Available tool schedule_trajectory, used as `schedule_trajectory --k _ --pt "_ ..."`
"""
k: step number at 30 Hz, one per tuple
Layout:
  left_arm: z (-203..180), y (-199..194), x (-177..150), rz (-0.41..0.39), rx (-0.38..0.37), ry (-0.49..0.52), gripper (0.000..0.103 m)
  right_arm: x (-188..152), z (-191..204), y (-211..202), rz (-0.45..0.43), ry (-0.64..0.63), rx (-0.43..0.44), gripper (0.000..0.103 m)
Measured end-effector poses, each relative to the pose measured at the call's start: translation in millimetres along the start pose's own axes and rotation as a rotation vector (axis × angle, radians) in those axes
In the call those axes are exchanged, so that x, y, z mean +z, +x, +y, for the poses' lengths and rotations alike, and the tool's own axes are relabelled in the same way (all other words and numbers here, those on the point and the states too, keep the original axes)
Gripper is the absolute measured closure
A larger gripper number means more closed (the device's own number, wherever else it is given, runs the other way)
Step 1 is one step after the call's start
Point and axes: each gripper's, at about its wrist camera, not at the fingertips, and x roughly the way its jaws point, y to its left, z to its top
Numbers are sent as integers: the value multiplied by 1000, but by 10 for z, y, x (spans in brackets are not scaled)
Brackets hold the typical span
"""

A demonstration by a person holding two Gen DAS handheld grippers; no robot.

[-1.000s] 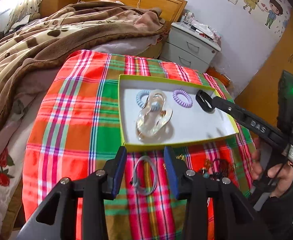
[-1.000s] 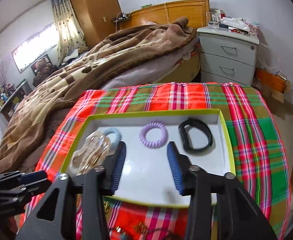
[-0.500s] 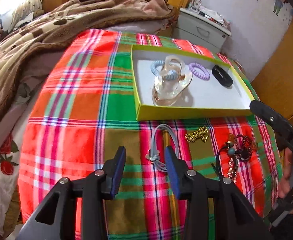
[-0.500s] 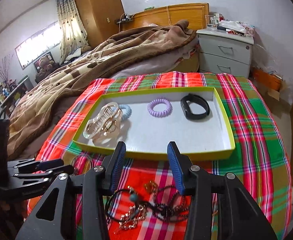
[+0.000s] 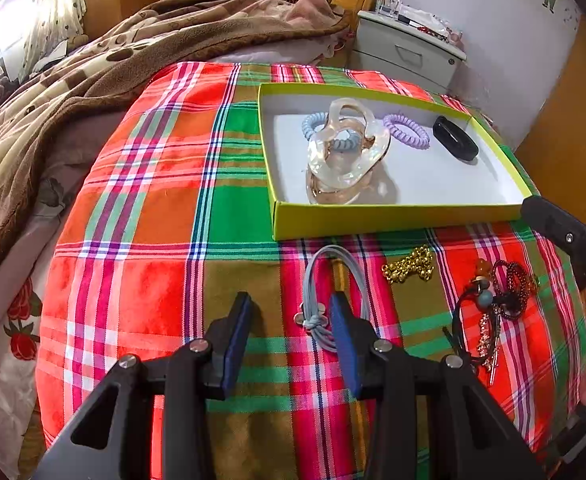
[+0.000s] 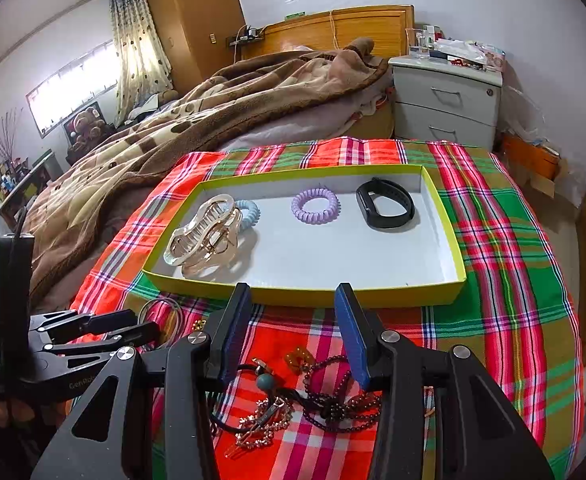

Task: Organize jewelry
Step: 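Grasp the grey cord bracelet with the left tool while the right tool reaches toward the gold chain, then lift the grey cord with the left tool while the right tool grasps the gold chain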

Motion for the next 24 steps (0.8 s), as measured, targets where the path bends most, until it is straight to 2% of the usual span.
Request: schedule_trajectory --k 1,3,5,8,11,15,24 --pt "-3 0 -2 -2 8 4 65 -9 5 1 0 -2 -1 59" --pt "0 2 -7 -9 31 15 78 -12 15 19 6 -2 -2 59" --pt "32 -5 -15 -14 34 11 85 -17 24 42 11 -2 -3 59" --pt "112 -18 -14 -13 10 -11 86 -27 49 71 19 -5 -1 59" --pt "147 -40 -13 -28 32 -13 86 -37 83 107 28 -14 -4 59" --pt "250 -138 0 -58 17 -42 86 -64 130 155 44 -24 5 59" --pt "427 -298 -5 -91 -2 -84 86 -173 393 413 127 -90 59 59"
